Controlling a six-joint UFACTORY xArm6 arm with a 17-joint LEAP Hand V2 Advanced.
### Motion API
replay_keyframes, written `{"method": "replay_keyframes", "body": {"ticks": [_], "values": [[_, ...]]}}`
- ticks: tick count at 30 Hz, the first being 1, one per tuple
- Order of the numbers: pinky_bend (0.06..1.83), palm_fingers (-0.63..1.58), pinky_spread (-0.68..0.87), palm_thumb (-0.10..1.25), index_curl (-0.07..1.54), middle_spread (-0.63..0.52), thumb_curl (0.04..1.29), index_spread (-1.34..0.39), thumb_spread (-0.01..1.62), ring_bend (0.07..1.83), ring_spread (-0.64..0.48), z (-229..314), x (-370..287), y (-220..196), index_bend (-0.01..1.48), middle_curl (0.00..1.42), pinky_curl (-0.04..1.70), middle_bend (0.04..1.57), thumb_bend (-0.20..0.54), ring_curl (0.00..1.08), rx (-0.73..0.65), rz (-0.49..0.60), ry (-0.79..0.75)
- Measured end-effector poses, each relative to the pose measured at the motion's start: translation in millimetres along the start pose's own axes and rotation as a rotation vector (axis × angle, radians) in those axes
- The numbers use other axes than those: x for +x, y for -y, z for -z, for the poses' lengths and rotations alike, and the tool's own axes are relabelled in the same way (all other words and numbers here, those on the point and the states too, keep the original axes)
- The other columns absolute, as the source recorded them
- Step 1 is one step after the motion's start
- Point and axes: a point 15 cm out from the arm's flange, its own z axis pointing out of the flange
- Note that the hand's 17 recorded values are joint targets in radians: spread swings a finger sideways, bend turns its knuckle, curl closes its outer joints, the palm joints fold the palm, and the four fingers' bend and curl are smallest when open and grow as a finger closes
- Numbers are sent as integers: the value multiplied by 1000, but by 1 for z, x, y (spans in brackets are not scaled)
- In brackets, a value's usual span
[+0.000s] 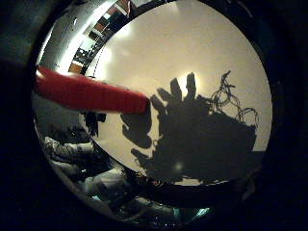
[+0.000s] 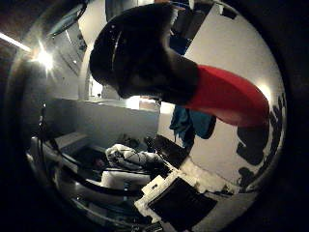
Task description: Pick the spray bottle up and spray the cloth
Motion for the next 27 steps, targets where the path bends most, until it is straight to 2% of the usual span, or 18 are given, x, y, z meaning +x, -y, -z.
{"method": "replay_keyframes", "body": {"ticks": [10, 15, 18, 22, 27], "values": [[300, 407, 286, 528, 296, -14, 303, -149, 947, 563, 58, -53, -16, -3, 164, 405, 291, 377, -29, 296, -44, -36, 109], [339, 646, 107, 545, 343, -199, 306, -248, 948, 812, -165, -60, -18, 1, 207, 513, 283, 542, -28, 383, -35, -46, 128], [561, 861, -100, 580, 419, -293, 312, -358, 948, 989, -268, -67, -21, 5, 256, 628, 355, 650, -22, 480, -3, -57, 159], [886, 936, -277, 638, 566, -365, 322, -462, 950, 1147, -304, -69, -24, 10, 370, 787, 516, 746, -20, 592, 25, -61, 177], [1177, 986, -309, 748, 852, -407, 341, -536, 941, 1265, -296, -72, -31, 19, 649, 999, 700, 894, -15, 700, 76, -63, 211]]}}
